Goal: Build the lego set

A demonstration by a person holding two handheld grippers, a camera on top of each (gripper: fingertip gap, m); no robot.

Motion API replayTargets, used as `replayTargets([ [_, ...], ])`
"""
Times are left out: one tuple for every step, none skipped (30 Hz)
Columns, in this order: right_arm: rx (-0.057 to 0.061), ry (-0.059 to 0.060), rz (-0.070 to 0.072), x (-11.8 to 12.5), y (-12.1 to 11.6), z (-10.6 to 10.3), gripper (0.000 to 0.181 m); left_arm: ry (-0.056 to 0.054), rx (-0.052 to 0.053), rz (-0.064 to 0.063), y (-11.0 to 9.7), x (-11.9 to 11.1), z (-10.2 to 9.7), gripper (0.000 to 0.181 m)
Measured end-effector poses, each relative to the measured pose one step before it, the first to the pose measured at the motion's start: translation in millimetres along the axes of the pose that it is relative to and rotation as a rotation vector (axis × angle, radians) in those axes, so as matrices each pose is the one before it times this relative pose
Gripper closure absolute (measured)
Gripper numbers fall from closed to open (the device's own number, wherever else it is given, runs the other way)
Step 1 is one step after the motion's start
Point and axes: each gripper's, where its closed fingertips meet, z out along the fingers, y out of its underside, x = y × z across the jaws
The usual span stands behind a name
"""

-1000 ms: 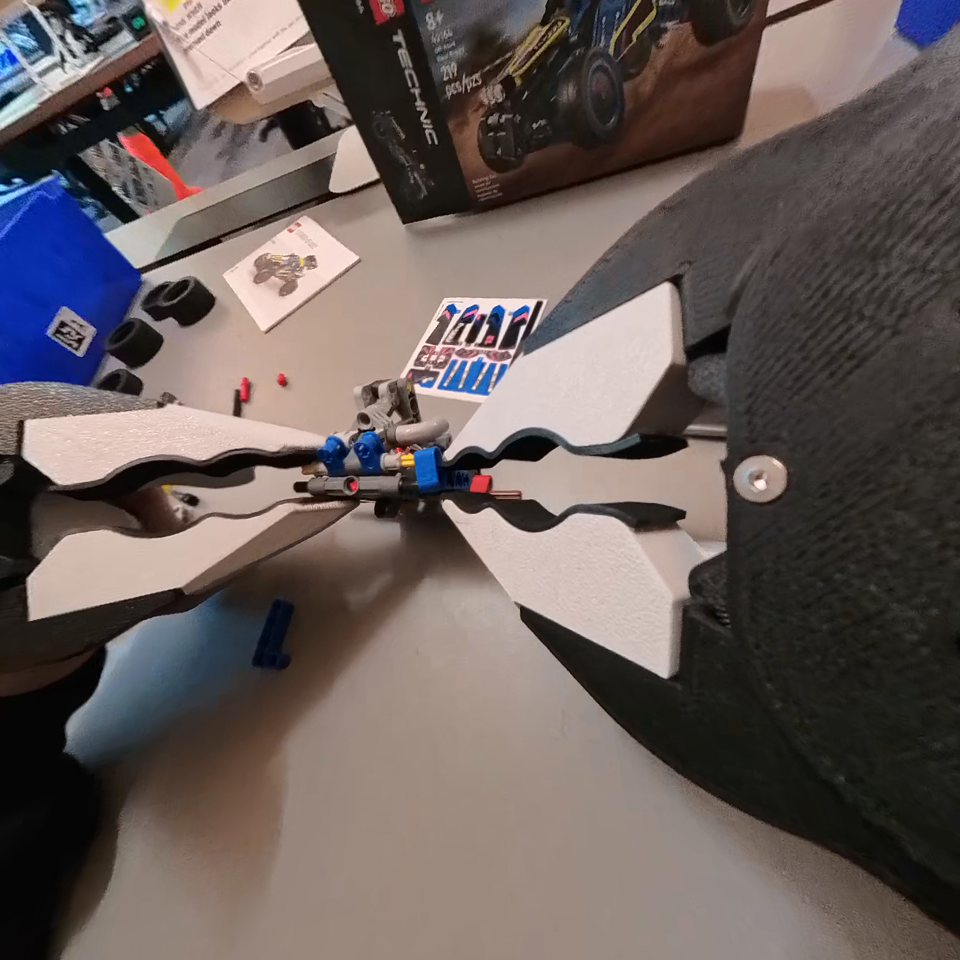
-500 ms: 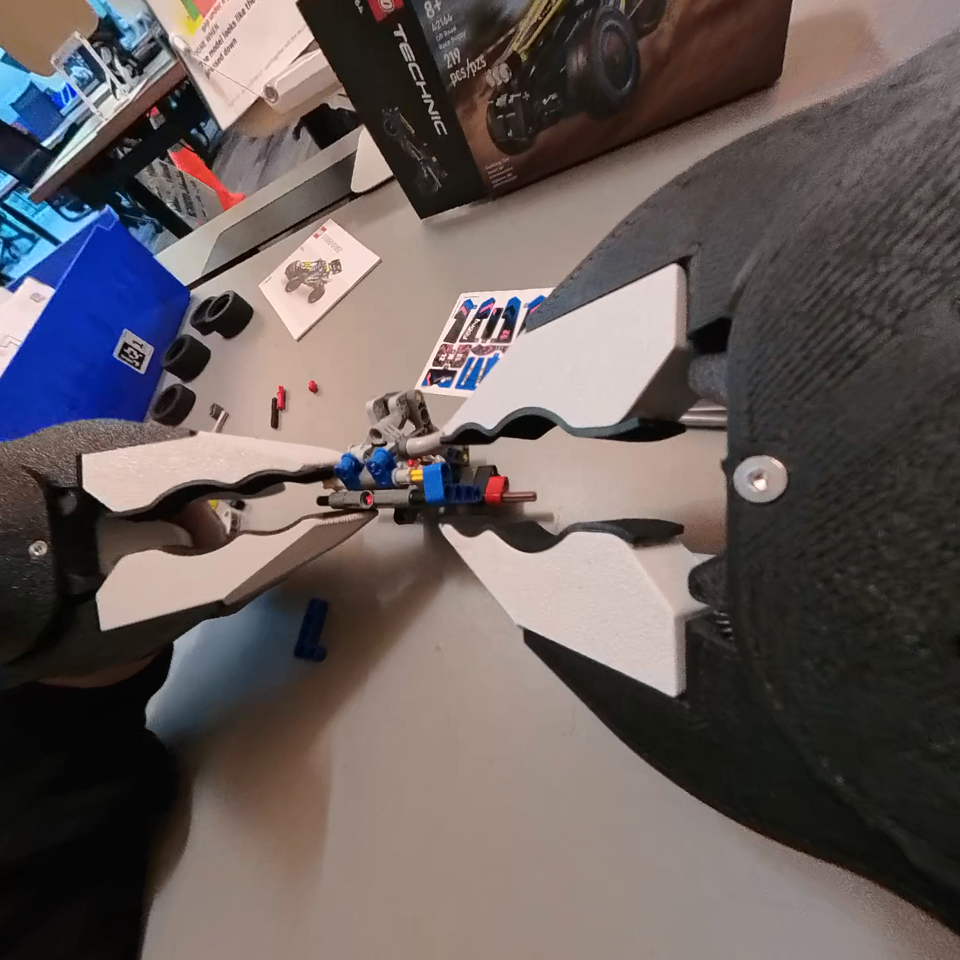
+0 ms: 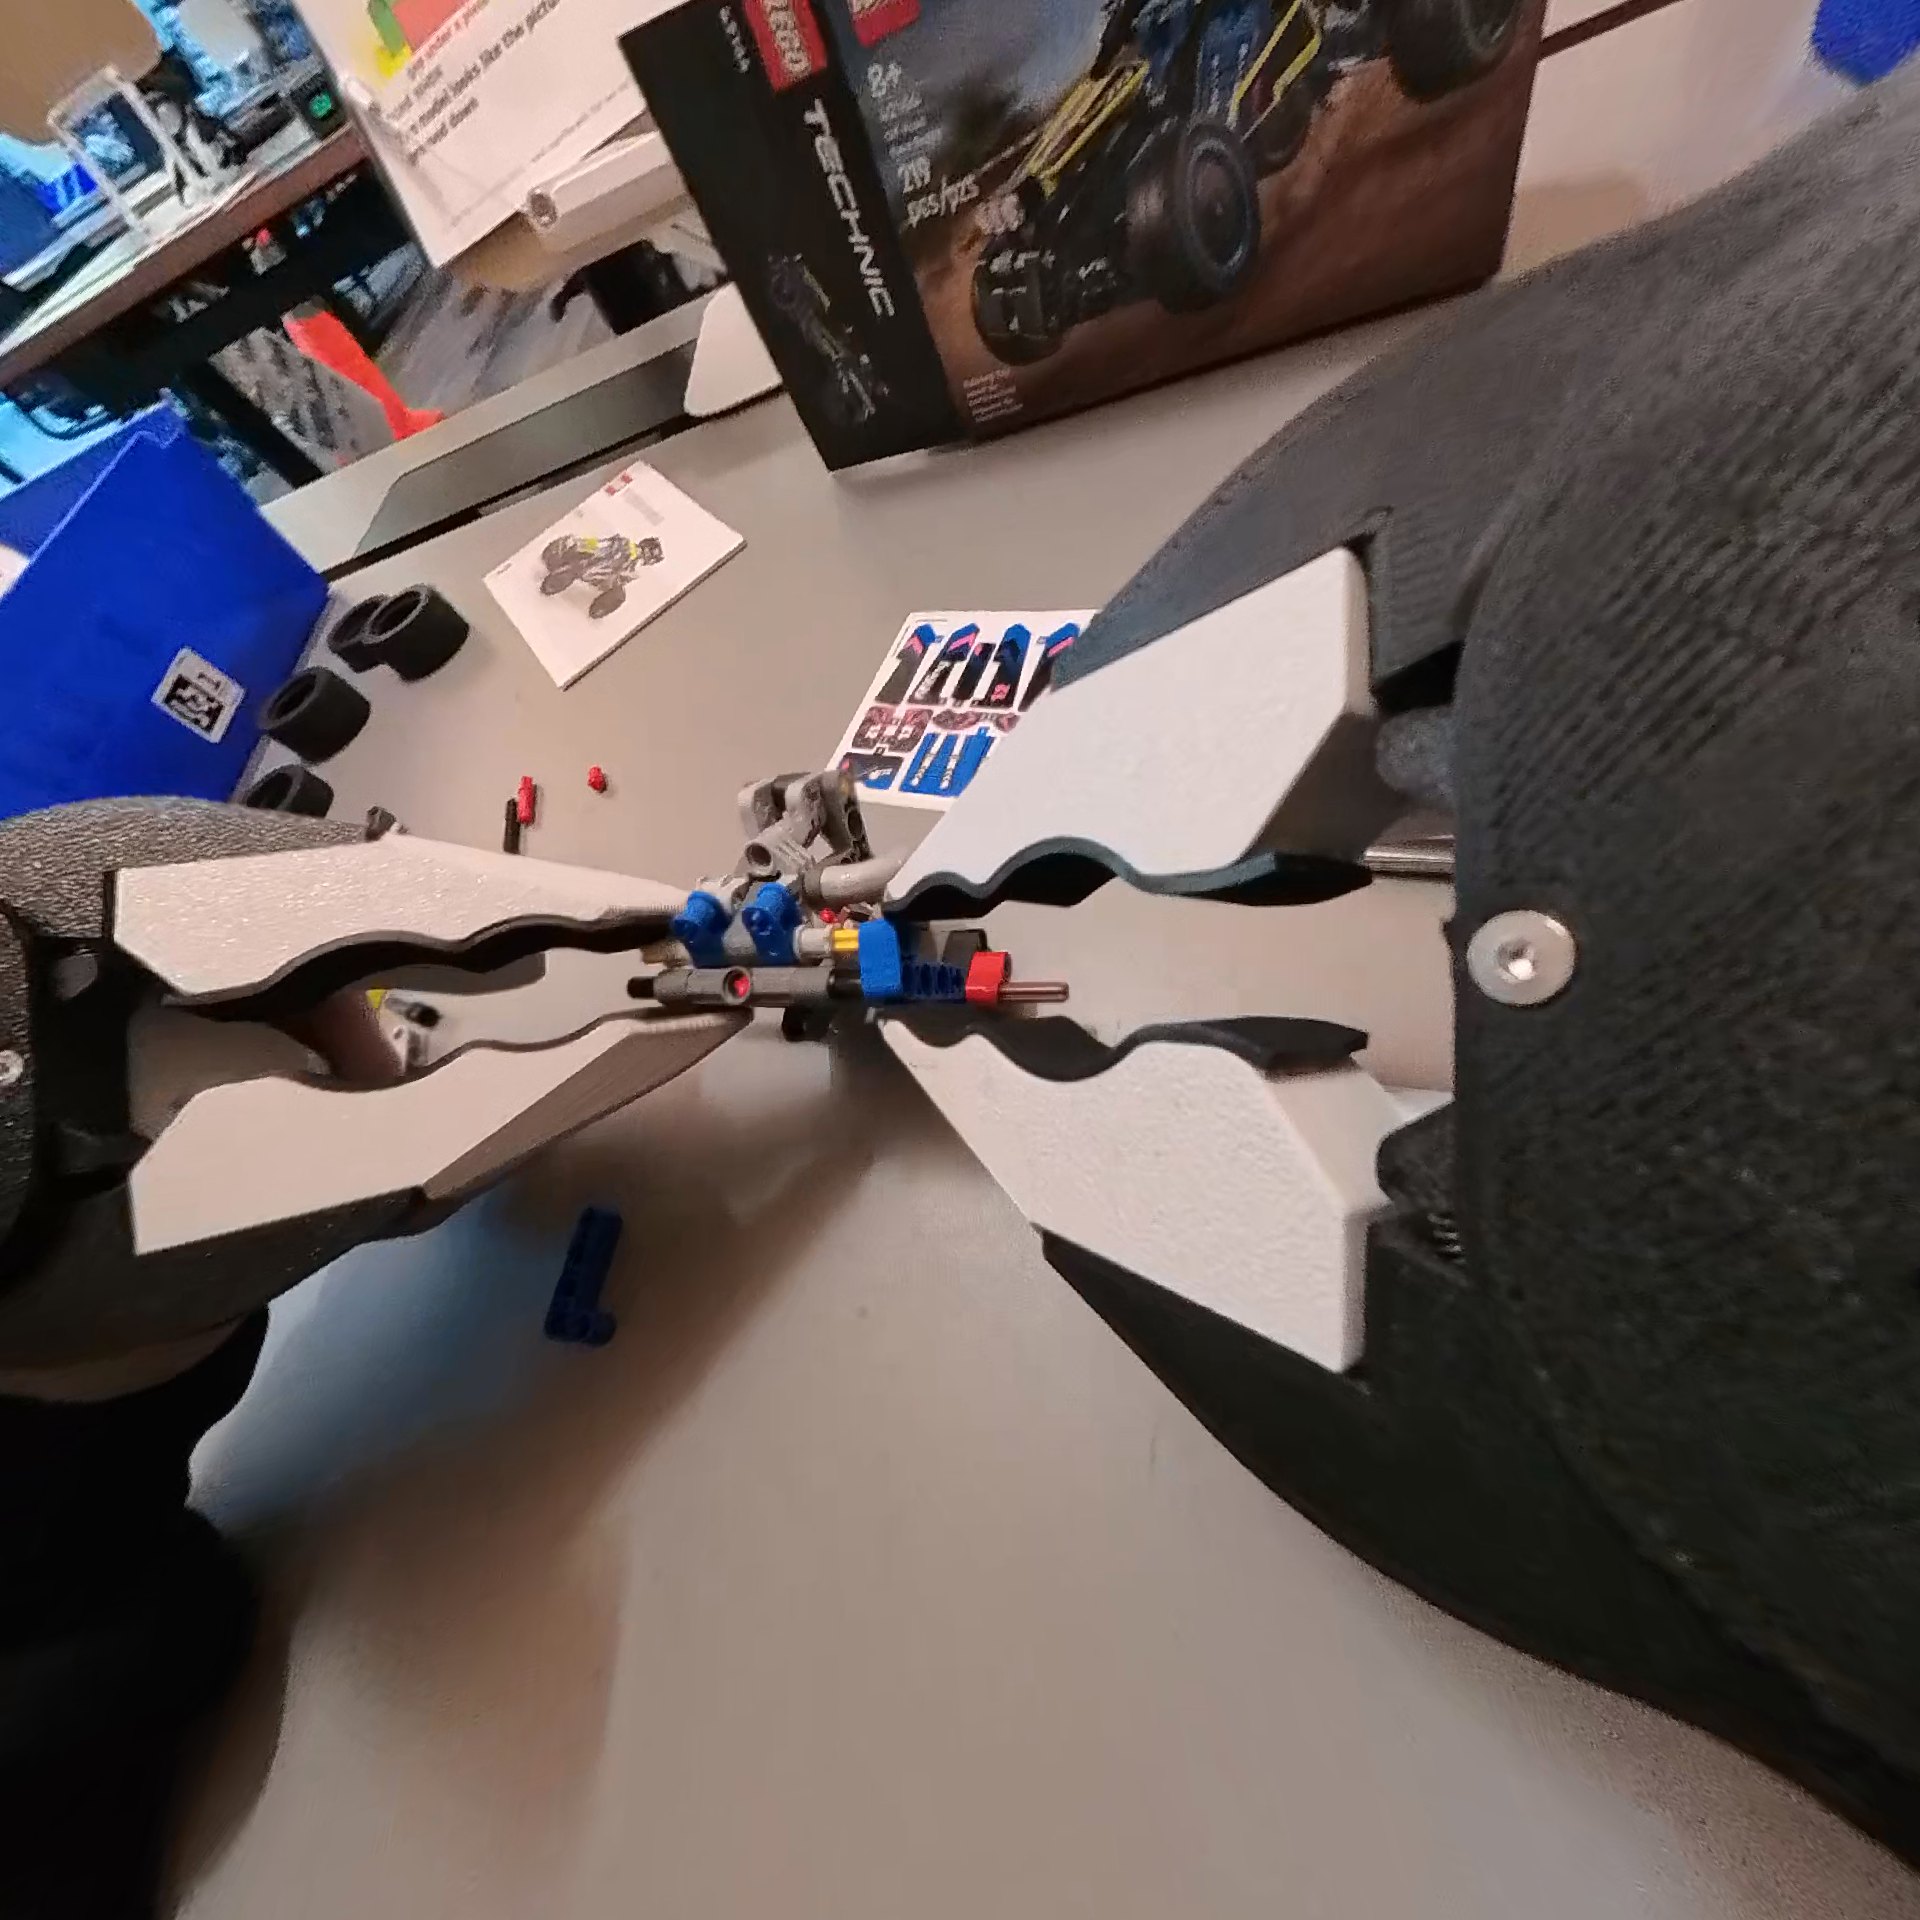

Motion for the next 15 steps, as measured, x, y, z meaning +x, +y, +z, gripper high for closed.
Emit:
replayTargets([
  [-0.0172,0.0169,-0.0054,0.21,0.57,0.22,0.168,-0.0020,-0.0016,-0.0008,0.10,-0.13,0.28,0.169],
  [-0.0188,0.0161,-0.0066,0.39,0.40,-0.05,0.168,-0.0022,-0.0023,0.0002,0.00,-0.08,0.26,0.169],
  [-0.0259,0.0188,-0.0151,0.40,0.85,0.02,0.168,-0.0049,-0.0051,0.0046,0.17,-0.18,0.45,0.169],
  [-0.0320,0.0213,-0.0274,0.29,1.10,0.21,0.168,-0.0067,-0.0088,0.0104,0.48,-0.12,0.60,0.169],
  [-0.0350,0.0194,-0.0274,-0.21,1.00,0.62,0.168,-0.0062,-0.0104,0.0102,0.75,-0.21,0.50,0.169],
  [-0.0312,0.0175,-0.0224,-0.02,0.51,0.84,0.167,-0.0035,-0.0079,0.0062,1.00,-0.11,0.25,0.169],
  [-0.0214,0.0091,-0.0182,-0.76,0.14,0.93,0.167,-0.0004,-0.0031,0.0009,0.75,-0.06,0.06,0.169],
  [-0.0116,0.0061,-0.0126,-0.05,-0.28,0.56,0.167,0.0001,-0.0004,0.0005,0.55,-0.27,-0.25,0.169],
  [-0.0005,0.0019,-0.0155,0.06,-0.54,0.37,0.167,-0.0014,-0.0024,0.0057,0.43,-0.35,-0.33,0.168],
  [0.0112,0.0062,-0.0184,1.52,-0.28,0.07,0.167,-0.0033,-0.0014,0.0059,-0.11,-0.49,-0.34,0.168],
  [0.0193,0.0039,-0.0072,2.26,0.13,-0.54,0.166,-0.0010,0.0029,-0.0007,-0.81,-0.29,-0.02,0.168],
  [0.0284,-0.0187,0.0199,-0.51,-0.41,-0.33,0.167,0.0024,0.0032,-0.0017,-0.47,0.16,-0.15,0.168],
  [0.0286,-0.0233,0.0340,-0.78,-0.57,0.01,0.167,0.0012,0.0018,0.0023,0.14,0.23,-0.33,0.168],
  [0.0253,-0.0174,0.0139,-0.99,-0.59,-0.12,0.167,0.0015,0.0010,0.0020,0.04,0.22,-0.17,0.168],
  [0.0182,-0.0044,-0.0178,-0.19,-0.15,-0.37,0.166,0.0015,0.0009,0.0001,-0.20,0.25,-0.08,0.168],
])
